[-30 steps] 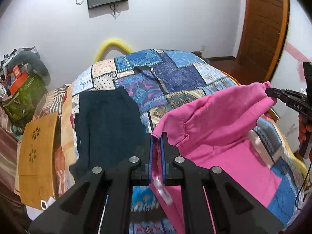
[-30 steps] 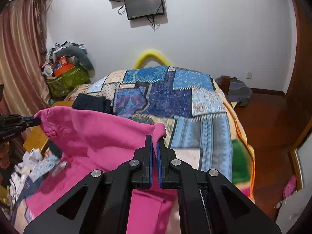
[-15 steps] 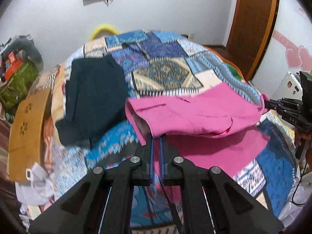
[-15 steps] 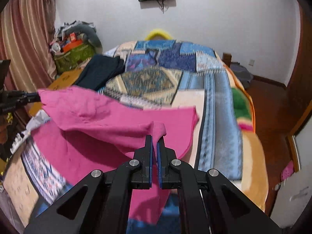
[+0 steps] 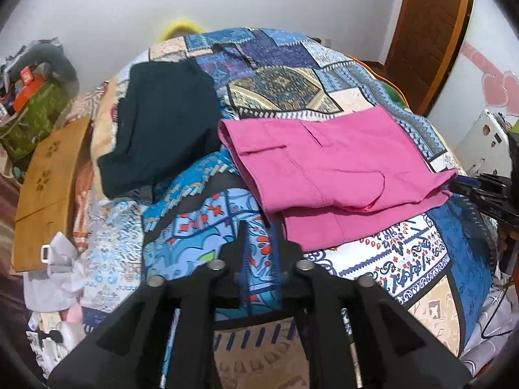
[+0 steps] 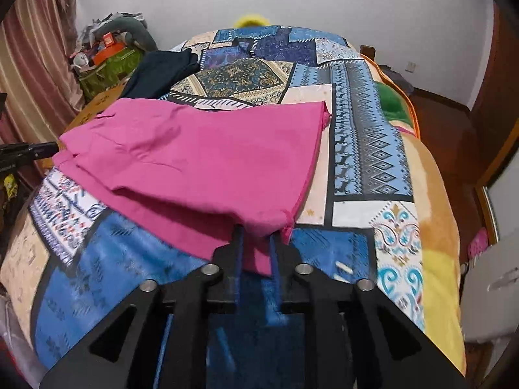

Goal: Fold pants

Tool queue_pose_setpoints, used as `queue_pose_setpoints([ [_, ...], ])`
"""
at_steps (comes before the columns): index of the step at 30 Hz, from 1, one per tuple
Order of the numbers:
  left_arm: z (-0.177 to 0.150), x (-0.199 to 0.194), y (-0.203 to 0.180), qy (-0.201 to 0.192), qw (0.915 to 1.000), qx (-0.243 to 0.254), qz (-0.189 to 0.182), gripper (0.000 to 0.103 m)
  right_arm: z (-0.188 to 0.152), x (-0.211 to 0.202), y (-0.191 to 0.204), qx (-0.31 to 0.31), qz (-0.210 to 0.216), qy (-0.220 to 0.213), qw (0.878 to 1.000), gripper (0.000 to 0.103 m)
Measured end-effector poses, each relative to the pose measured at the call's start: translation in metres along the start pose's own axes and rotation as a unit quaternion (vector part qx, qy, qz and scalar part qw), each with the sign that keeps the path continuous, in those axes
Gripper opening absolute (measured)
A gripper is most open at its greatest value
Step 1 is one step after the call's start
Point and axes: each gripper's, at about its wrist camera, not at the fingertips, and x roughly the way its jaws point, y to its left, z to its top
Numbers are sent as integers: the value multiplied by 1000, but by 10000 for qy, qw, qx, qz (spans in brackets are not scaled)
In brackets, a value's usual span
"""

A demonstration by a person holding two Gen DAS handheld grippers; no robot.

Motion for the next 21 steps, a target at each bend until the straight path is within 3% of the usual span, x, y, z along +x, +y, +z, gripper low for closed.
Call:
queue_pose_setpoints([
  [2, 4, -9, -1, -138, 9998, 30, 133, 34, 0, -13, 3, -57, -51, -171, 9998, 30],
  [4, 10, -18, -6, -288, 9993, 106, 222, 54, 2, -24, 8, -164, -83, -336, 9993, 41],
  [7, 20, -26, -14, -451, 9987, 203, 150, 71, 11, -37, 22, -439, -42, -589, 9973, 54],
  [11, 32, -24, -29, -471, 9981, 390, 35, 79, 22, -25, 43, -888, 135, -497, 9947, 56],
  [17, 35, 3, -59, -139, 9959, 894, -71, 80, 25, 22, 66, -1506, 81, 96, 9885, 56],
  [21, 31, 20, -73, 66, 9933, 1142, -140, 80, 27, 35, 69, -1556, 105, 118, 9877, 50],
])
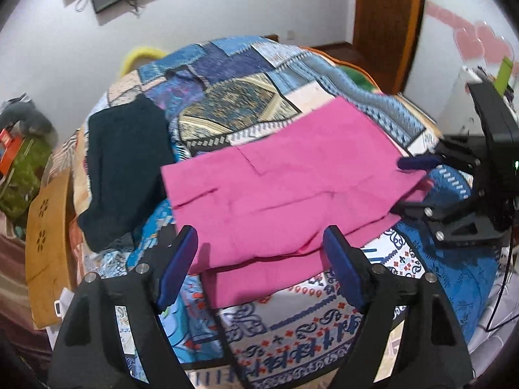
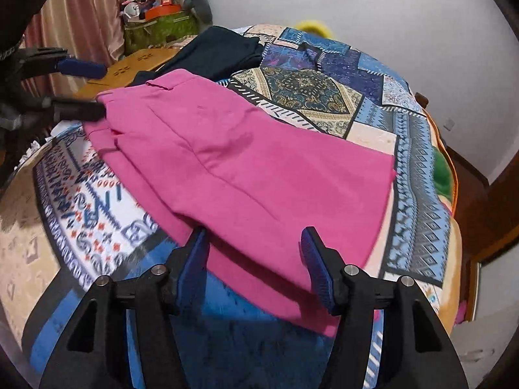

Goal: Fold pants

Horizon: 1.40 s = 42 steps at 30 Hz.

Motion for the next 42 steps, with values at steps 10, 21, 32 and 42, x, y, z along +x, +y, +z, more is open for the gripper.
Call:
queue_pose_setpoints([
  [10, 1, 23, -19, 168, 9993, 264, -193, 79, 15, 0, 6, 175, 330, -421, 9984, 4],
  [21, 6, 11, -24, -54, 9991, 243, -349, 13, 9, -24, -2, 398, 381, -691, 9961, 3],
  [32, -13, 10, -28, 137, 9982, 75, -573, 18, -15, -8, 0, 636, 546, -278, 9961, 6],
  [42, -17, -14, 1, 93, 9952, -476, -852, 45, -17, -34, -3, 863, 630, -319, 9938, 27],
])
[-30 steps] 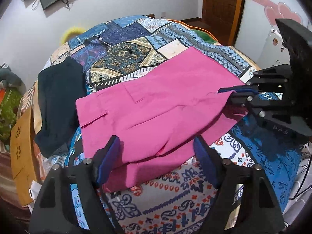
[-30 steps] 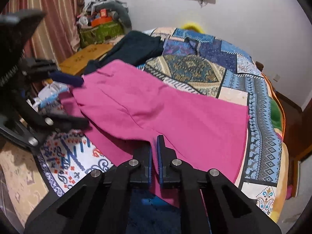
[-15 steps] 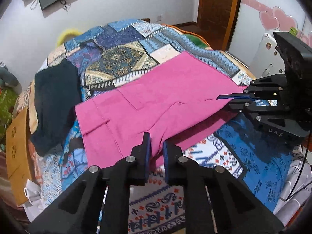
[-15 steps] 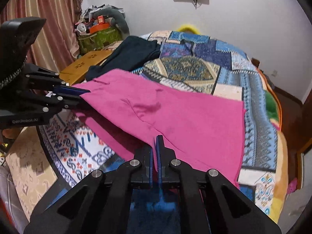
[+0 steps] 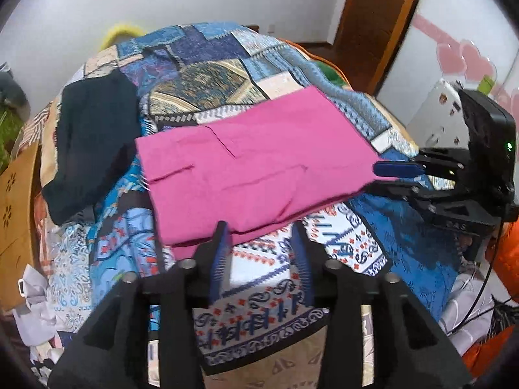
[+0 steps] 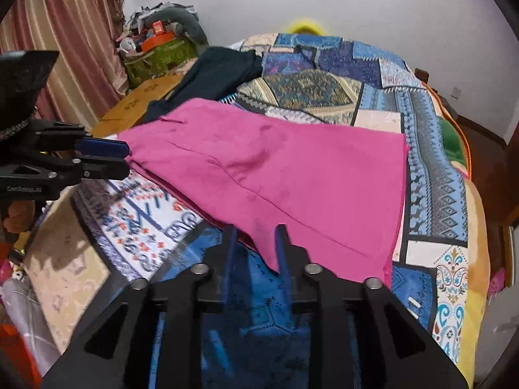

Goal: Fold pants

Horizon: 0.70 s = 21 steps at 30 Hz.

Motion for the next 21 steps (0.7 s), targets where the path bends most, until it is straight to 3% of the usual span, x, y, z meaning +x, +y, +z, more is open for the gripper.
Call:
queue_pose_setpoints([
  [6, 22, -12, 15, -316, 9988, -171, 325, 53, 20, -10, 4, 229, 81, -329, 9992, 33],
  [9, 35, -10, 21, -397, 9982, -317, 324, 62, 30, -4, 4, 435, 98, -359, 9984, 42],
  [11, 42, -5, 25, -397, 9979, -439, 281, 65, 37, 5, 4, 580, 157, -344, 9976, 42],
  [17, 47, 29, 26, -31, 9984, -490, 282, 67, 43, 37, 4, 896, 325, 1, 9954, 42],
  [21, 35, 54, 31, 345, 9977, -446, 381, 67, 36, 61, 1, 989, 445, 460, 9930, 42],
])
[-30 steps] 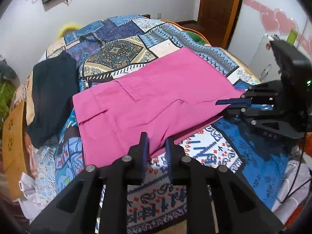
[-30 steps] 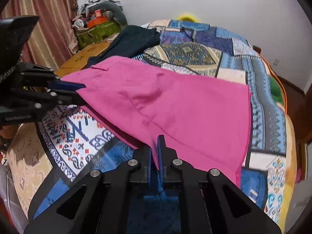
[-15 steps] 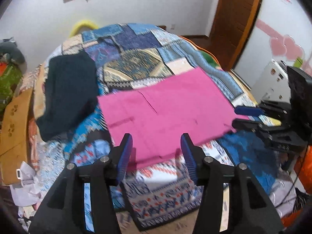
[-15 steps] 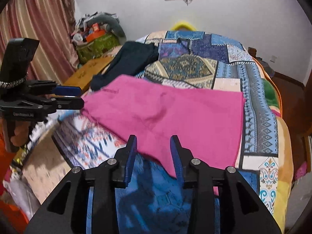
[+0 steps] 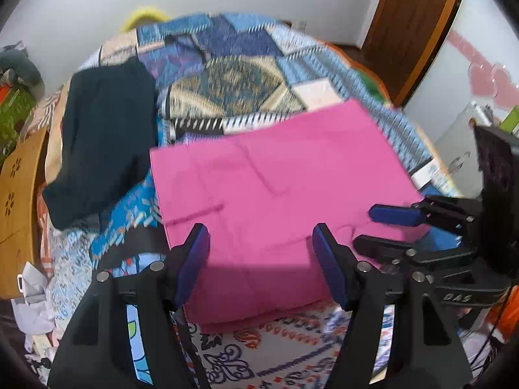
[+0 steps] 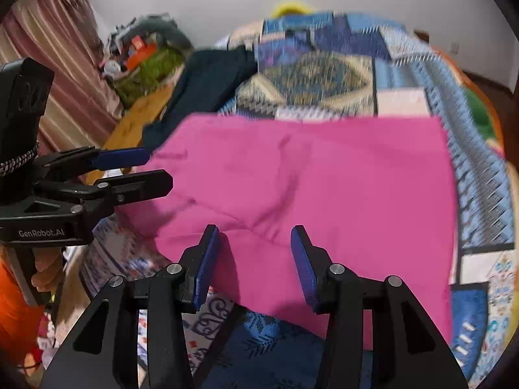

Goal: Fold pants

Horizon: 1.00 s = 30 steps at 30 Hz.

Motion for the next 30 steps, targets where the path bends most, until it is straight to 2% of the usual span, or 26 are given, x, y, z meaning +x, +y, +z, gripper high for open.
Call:
queue_pose_setpoints([
  [3, -11, 8, 4, 41, 9997, 143, 183, 69, -5, 0, -6, -7, 12, 23, 10000, 49],
  [9, -23, -3, 18, -30, 9997, 91, 241, 71, -17, -10, -26, 93, -124, 105, 9998, 50],
  [14, -33, -10, 33, -30, 9998, -188, 40, 75, -28, -20, -50, 360, -327, 152, 9987, 50],
  [20, -40, -19, 30, -127, 9996, -153, 191, 75, -45, -36, -73, 488, -585, 199, 9969, 49],
  [28, -46, -28, 37, -79, 9997, -235, 82, 77, -56, -51, -85, 561, -732, 213, 9955, 49],
  [30, -46, -31, 39, -80, 9995, -225, 193, 77, -54, -53, -85, 602, -728, 259, 9952, 50],
])
